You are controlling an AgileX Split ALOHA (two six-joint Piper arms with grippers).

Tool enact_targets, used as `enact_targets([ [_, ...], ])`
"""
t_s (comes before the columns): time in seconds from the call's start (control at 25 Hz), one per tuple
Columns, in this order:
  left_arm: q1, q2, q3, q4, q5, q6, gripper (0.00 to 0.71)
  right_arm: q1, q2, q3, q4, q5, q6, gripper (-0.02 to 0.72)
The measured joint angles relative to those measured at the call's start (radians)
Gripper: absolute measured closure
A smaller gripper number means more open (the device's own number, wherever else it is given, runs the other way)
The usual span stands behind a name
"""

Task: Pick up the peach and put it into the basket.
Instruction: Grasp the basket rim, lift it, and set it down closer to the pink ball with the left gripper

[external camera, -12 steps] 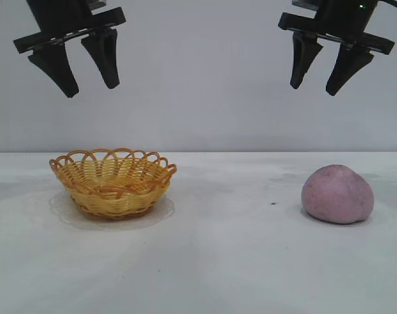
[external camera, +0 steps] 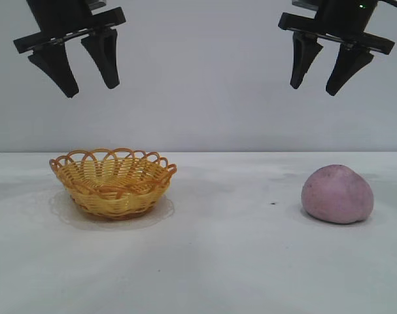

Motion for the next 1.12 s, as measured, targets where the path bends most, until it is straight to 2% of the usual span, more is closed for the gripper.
enact_targets([
  [0.32,0.0,0.002,0.0,0.02,0.059,0.148,0.243,0.0,0.0,0.0,0.0,0.006,0.0,0.297],
  [0.52,0.0,0.056,-0.023,0.022,0.159,0.286,0.243,0.0,0.0,0.0,-0.002,0.006,0.0,0.297],
  [0.68,0.0,0.126,-0.085,0.026,0.236,0.362,0.243,0.0,0.0,0.0,-0.002,0.008,0.0,0.297],
  [1.12,-0.002,0.292,-0.256,0.049,0.296,0.445,0.243,0.0,0.0,0.0,-0.018,0.013,0.0,0.297],
])
